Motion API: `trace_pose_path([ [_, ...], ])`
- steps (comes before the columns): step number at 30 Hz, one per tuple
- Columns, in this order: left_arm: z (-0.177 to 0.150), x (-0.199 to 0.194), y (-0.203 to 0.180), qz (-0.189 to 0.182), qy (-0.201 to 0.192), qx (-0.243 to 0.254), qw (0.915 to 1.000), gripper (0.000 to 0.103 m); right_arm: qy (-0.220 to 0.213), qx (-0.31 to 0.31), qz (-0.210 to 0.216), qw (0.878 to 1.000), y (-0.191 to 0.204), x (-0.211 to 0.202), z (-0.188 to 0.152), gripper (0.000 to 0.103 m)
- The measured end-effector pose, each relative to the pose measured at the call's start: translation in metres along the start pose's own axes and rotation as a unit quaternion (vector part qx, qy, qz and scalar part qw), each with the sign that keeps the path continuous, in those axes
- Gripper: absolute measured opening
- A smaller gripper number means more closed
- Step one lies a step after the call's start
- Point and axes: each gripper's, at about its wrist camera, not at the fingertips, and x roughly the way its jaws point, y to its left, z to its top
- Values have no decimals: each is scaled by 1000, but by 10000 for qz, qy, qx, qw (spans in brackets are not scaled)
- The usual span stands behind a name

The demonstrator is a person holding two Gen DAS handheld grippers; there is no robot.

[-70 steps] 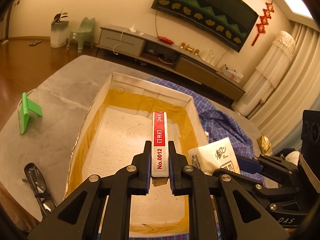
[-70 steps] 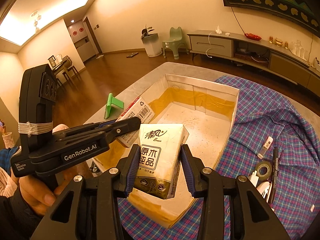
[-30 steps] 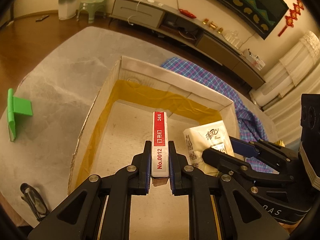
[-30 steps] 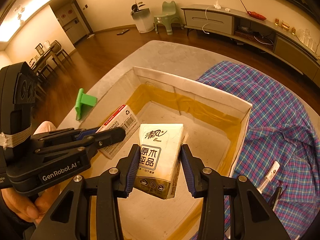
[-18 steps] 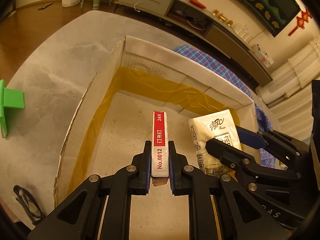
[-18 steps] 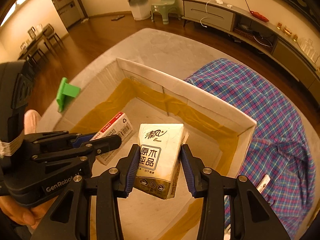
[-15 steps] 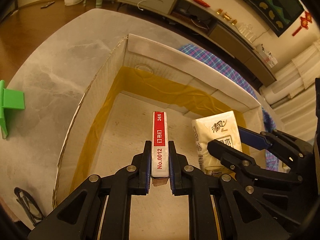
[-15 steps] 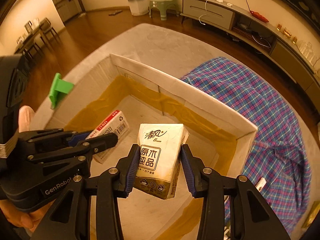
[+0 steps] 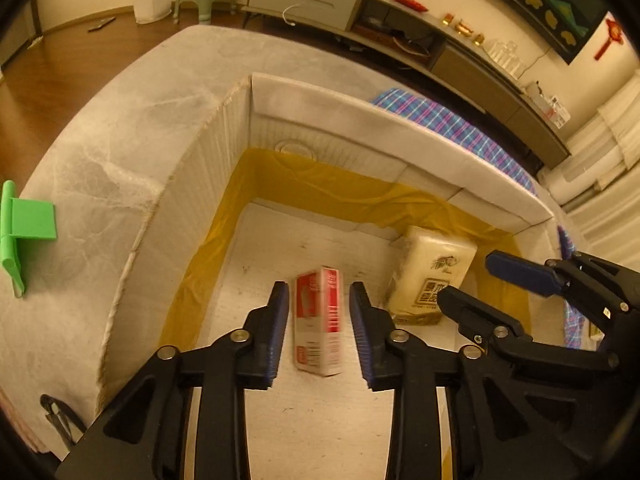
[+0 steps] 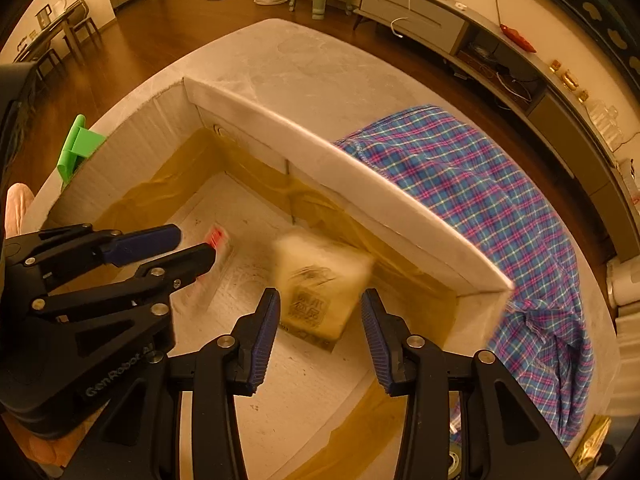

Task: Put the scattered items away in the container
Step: 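Open both tools to drop the staples box and tissue pack inside, then move both tools back over the shirt toward the remaining items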

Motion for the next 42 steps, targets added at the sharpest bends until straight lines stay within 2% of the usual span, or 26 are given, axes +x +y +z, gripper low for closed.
trace_pose_path([
  [4, -4, -17, -1, 36, -106, 60, 9999, 35, -102, 157, 41, 9998, -8, -12, -5, 52],
  [13, -31, -63, -9, 169, -297, 255, 9991, 35, -278, 578, 671, 9957, -8, -43, -45, 53],
  [20, -58, -96, -25, 198, -473, 489, 9975, 35, -737, 412, 1092, 9904, 7, -84, -86, 61],
  [27, -82, -127, -44, 263, -771, 721, 9941, 35, -1264, 73, 1136, 9854, 20, -124, -122, 61],
  [33, -102, -143, -50, 289, -886, 761, 9927, 35, -1838, 65, 1240, 9751, 21, -147, -156, 62],
  [42, -141, -171, -63, 344, -1260, 1088, 9854, 35, -2427, 578, 1734, 9527, -7, -161, -209, 62],
])
